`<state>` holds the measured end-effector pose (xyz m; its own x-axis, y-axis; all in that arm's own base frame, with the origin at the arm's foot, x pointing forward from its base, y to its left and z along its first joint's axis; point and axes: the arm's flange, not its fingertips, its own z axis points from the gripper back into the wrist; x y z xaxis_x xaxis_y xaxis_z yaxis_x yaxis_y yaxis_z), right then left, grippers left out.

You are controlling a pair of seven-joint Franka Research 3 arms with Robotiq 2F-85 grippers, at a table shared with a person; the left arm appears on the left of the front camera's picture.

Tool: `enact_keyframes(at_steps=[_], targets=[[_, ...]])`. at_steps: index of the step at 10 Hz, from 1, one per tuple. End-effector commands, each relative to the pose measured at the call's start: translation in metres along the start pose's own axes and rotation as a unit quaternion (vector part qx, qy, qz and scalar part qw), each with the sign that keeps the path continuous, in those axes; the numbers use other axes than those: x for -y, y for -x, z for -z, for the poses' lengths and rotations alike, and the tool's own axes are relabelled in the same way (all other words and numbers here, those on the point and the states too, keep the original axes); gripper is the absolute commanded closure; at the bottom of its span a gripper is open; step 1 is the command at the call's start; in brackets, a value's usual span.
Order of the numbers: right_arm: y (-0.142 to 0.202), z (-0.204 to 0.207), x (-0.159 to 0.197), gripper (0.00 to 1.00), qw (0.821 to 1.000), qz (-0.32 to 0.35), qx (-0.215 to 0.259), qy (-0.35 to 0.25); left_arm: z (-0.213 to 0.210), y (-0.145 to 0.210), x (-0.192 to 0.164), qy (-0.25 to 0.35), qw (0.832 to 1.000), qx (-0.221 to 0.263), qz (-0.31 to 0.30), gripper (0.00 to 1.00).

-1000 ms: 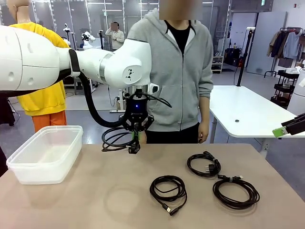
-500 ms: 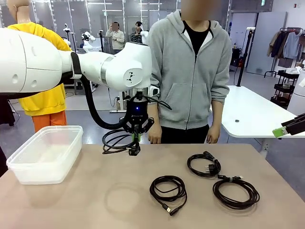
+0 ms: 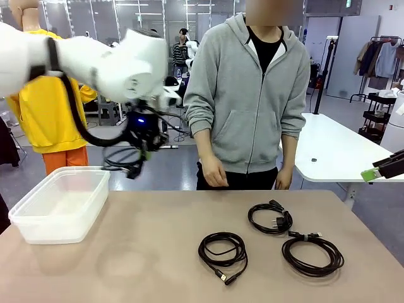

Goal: Organize and store the cables.
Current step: Place the Power Cable into the Organizing box.

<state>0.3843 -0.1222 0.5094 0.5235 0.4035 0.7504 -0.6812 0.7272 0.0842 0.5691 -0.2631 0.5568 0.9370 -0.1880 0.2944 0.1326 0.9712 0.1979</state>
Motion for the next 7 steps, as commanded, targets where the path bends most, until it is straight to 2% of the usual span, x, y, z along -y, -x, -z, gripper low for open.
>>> enact_keyframes(at_steps=[1,3,5,7], targets=[[-0.003,0.000,-0.001,0.00,1.000,0.010,-0.004,-0.002,0.015,0.041,-0.068,0.037,0.999,0.023,0.008,0.82],[-0.003,0.000,-0.001,0.00,1.000,0.010,-0.004,-0.002,0.025,0.064,-0.143,0.086,0.995,0.047,0.008,0.82],[-0.003,0.000,-0.001,0.00,1.000,0.010,-0.004,-0.002,0.045,0.074,-0.180,0.081,0.995,0.055,-0.013,0.82],[-0.003,0.000,-0.001,0.00,1.000,0.010,-0.004,-0.002,0.075,0.065,-0.196,0.094,0.994,0.056,-0.024,0.82]])
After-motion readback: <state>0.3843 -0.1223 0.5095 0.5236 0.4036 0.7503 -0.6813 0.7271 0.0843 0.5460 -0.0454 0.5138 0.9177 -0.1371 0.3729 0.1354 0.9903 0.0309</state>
